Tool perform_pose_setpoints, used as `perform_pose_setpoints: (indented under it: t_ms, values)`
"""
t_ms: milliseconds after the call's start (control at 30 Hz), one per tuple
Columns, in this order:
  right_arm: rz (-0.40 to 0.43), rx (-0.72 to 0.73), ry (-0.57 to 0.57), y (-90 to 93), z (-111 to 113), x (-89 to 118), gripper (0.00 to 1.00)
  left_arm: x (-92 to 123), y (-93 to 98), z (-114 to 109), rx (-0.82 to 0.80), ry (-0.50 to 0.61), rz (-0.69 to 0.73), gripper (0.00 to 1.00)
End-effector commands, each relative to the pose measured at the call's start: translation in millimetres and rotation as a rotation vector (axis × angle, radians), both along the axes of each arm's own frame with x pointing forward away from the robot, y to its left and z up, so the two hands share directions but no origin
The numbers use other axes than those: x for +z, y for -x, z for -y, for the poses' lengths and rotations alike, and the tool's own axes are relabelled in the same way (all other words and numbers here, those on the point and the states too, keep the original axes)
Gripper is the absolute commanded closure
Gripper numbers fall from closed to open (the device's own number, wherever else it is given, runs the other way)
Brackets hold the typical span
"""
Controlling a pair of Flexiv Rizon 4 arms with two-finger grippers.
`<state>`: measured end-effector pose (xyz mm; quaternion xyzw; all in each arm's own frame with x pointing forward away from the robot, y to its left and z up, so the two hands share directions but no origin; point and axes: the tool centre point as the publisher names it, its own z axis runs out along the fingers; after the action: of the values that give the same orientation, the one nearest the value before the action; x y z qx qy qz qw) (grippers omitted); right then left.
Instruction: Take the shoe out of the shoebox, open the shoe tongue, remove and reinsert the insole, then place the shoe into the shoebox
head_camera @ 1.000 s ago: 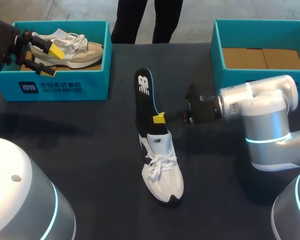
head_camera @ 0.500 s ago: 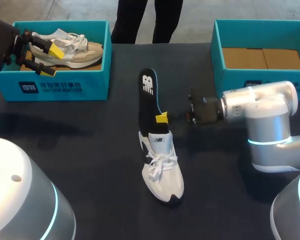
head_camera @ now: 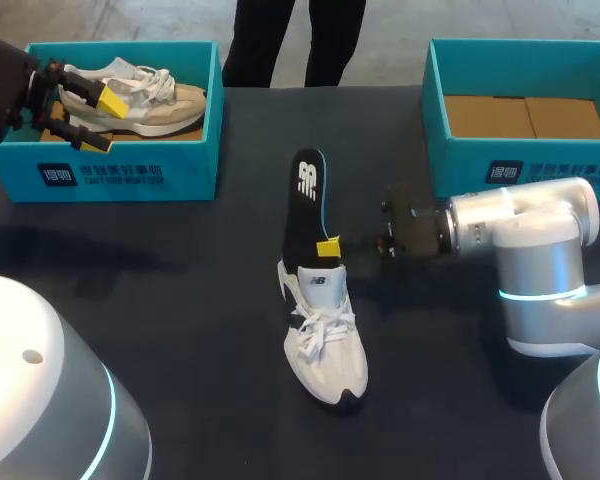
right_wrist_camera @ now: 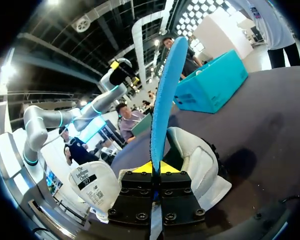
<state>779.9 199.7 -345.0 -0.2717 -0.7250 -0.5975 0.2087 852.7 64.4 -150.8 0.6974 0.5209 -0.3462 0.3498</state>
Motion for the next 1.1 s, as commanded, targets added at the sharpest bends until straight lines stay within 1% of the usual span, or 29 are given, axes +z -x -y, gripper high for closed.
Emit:
perform_pose_setpoints:
  t_ms: [33, 300, 567, 833, 967, 1100]
  values:
    - [-0.004, 0.003, 0.006, 2.8, 0, 0, 1.0, -1, 0.0, 0, 0.0, 0.0, 0.002, 0.0]
    - [-0.025, 0.013, 0.005, 3.4, 0, -5, 1.0, -1, 0.0, 0, 0.0, 0.0, 0.002, 0.0]
    - [-0.083, 0.03, 0.036, 9.3, 3, -10, 1.0, -1, 0.0, 0, 0.0, 0.0, 0.002, 0.0]
    - [-0.081, 0.036, 0.034, 13.2, 5, -9, 1.0, -1, 0.0, 0, 0.0, 0.0, 0.002, 0.0]
    - [-0.08, 0.052, 0.019, 12.1, 5, -8, 1.0, -1, 0.0, 0, 0.0, 0.0, 0.002, 0.0]
    - [-0.064, 0.072, 0.006, 8.2, 2, -3, 1.0, -1, 0.0, 0, 0.0, 0.0, 0.002, 0.0]
